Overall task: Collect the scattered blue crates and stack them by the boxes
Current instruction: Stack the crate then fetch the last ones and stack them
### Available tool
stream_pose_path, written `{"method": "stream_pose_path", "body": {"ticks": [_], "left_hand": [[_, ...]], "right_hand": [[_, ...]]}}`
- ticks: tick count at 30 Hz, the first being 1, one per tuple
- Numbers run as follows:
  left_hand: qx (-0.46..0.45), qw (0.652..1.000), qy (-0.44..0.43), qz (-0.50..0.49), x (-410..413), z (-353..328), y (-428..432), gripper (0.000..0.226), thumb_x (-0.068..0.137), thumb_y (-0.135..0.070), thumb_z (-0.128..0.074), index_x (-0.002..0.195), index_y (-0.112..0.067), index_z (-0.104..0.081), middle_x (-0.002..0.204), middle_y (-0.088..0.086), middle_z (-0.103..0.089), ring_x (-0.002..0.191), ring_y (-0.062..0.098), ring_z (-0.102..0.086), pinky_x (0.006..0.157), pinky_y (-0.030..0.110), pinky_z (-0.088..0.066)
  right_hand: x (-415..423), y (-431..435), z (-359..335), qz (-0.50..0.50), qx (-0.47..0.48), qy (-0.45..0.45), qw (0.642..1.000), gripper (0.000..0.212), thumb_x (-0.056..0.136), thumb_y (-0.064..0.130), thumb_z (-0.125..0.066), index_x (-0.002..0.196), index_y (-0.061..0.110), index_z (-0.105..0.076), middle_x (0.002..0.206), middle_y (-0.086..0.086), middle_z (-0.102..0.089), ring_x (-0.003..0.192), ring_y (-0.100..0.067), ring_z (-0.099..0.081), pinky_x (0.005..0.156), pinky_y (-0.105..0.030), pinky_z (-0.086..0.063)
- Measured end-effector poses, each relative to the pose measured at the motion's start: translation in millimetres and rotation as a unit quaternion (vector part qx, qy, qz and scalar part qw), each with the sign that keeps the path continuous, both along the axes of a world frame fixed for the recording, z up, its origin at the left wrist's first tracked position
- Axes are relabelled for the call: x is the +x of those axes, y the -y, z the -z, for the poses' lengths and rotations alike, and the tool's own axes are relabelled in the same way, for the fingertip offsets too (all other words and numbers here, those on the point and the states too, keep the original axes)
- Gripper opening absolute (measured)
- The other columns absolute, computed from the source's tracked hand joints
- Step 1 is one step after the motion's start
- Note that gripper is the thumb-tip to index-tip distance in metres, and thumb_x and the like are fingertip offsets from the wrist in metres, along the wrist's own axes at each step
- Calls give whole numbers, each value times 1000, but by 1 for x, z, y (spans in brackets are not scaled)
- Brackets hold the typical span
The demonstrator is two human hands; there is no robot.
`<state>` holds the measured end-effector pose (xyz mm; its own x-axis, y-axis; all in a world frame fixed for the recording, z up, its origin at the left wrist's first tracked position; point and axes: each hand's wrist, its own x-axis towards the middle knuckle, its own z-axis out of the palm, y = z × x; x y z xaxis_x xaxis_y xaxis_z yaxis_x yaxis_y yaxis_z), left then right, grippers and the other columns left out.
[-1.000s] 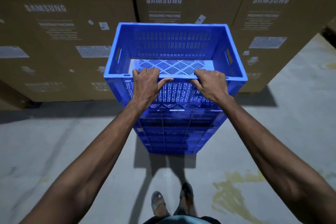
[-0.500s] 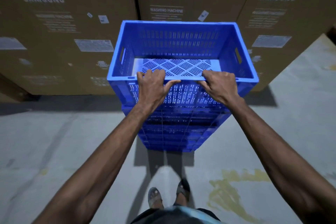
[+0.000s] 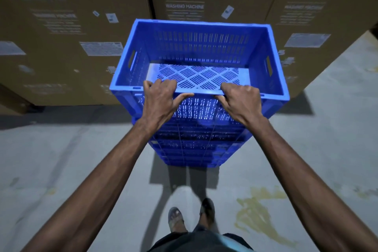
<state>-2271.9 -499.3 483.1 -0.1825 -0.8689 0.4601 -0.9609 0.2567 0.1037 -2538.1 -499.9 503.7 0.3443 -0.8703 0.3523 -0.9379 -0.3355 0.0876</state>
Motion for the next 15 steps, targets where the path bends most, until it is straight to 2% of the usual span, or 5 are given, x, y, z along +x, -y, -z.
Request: {"method": "stream_pose_path", "body": {"ticks": [4,8,10,12,15], "left_hand": [[16,1000,-9,5,-14,-12,8,60,95,-77,-44,78,-20,-38,67,-2,-40,66,24,-40,77,38,-20],[-3,1000,-18,-10,-10,-2,-31,60,95,-78,-41,77,-21,-35,66,-4,-36,64,22,-35,76,40,-23],[-21,999,-12,-25,-9,5,-42,60,94,-78,-40,77,-21,-35,67,-5,-35,64,21,-33,77,41,-24],[-6,1000,-13,-26,-12,0,-30,61,94,-79,-41,76,-21,-36,66,-4,-37,65,22,-35,78,41,-24],[23,999,-14,-19,-18,-14,-2,63,94,-80,-41,75,-20,-39,65,-3,-38,64,23,-39,79,40,-22]], "right_hand": [[-6,9,-13,-5,22,-3,1000,43,101,57,-50,79,21,-42,64,3,-44,53,-21,-39,56,-31,-23],[-9,-20,-1,-23,-10,16,1000,45,99,58,-44,74,22,-37,58,5,-38,45,-23,-41,53,-27,-22],[-12,-27,4,-27,-22,29,999,46,97,60,-40,72,21,-40,56,3,-43,43,-24,-44,52,-26,-21],[-11,-16,2,-20,-15,27,999,49,96,61,-38,73,19,-47,59,-1,-53,47,-26,-51,54,-28,-23],[-9,10,-12,-14,15,37,999,47,97,62,-37,76,21,-45,62,-1,-52,54,-28,-54,57,-31,-29]]}}
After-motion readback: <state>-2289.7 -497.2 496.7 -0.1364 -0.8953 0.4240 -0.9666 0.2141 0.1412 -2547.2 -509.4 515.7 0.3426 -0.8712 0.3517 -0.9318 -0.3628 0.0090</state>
